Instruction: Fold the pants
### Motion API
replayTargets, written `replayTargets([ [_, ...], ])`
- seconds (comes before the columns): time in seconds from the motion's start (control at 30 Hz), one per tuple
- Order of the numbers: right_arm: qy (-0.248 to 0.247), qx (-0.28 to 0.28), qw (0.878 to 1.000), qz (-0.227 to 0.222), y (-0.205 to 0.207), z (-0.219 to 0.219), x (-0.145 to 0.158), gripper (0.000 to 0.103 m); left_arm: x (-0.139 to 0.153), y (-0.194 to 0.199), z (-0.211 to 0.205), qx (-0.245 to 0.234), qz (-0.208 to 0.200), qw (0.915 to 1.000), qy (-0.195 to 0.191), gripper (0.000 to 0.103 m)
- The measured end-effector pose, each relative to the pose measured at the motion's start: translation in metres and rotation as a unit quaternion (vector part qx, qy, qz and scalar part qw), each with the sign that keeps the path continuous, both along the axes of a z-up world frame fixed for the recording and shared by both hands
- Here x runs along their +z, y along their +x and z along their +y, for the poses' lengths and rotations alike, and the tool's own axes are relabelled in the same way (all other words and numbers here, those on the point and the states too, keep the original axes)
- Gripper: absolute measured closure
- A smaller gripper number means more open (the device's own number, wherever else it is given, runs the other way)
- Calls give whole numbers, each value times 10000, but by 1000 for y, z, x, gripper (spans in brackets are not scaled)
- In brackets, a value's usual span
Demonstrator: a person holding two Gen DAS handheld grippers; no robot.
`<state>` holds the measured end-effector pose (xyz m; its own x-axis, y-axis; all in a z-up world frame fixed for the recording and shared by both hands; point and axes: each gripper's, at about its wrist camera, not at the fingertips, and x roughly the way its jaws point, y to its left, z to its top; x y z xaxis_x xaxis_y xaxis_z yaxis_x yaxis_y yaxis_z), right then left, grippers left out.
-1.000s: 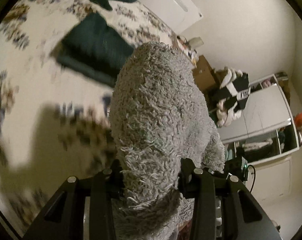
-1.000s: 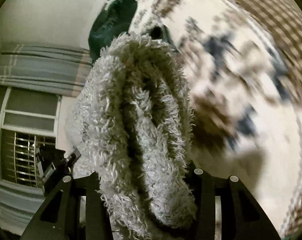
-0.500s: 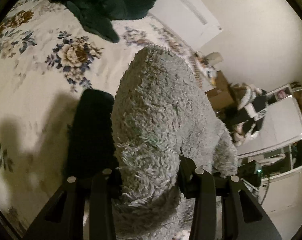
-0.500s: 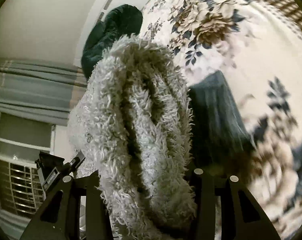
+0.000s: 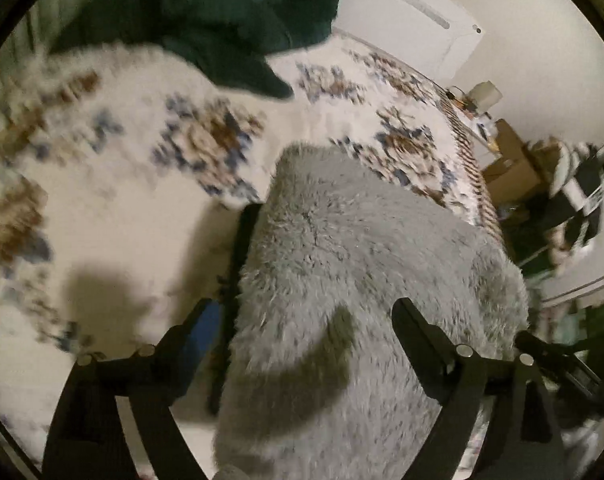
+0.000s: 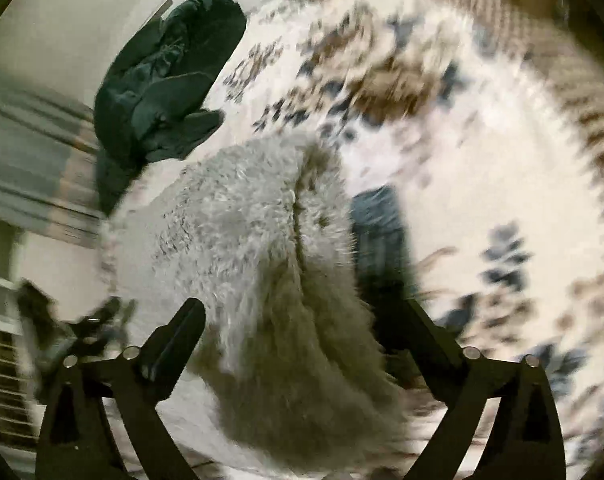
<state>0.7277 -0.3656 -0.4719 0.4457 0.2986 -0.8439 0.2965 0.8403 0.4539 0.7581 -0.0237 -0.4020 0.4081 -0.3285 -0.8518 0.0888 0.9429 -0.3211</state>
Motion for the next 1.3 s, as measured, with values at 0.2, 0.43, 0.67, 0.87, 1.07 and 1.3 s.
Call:
replayTargets([
  [0.2,-1964,-112,9799,-324,-61,42,69,0,45,-60,-8,17,-427,9959,794,12],
  [0.43,-2643,-244,9621,-630,-138,83,135,0,98,-128,-6,-66,-789,9896,1202,12],
  [0.67,-2826,-176,9535,-1028,-221,119,218,0,162,-196,6,88,-1145,9849,1299,12],
  [0.87,-2816,-128,9491,-1405,-293,138,291,0,216,-258,13,182,-1437,9796,1395,12],
  [1.07,-2833,-34,9410,-1853,-375,156,361,0,264,-324,18,327,-1711,9742,1435,12],
  [1.3,-2819,74,9336,-2213,-467,168,424,0,311,-389,22,466,-2039,9671,1445,12],
])
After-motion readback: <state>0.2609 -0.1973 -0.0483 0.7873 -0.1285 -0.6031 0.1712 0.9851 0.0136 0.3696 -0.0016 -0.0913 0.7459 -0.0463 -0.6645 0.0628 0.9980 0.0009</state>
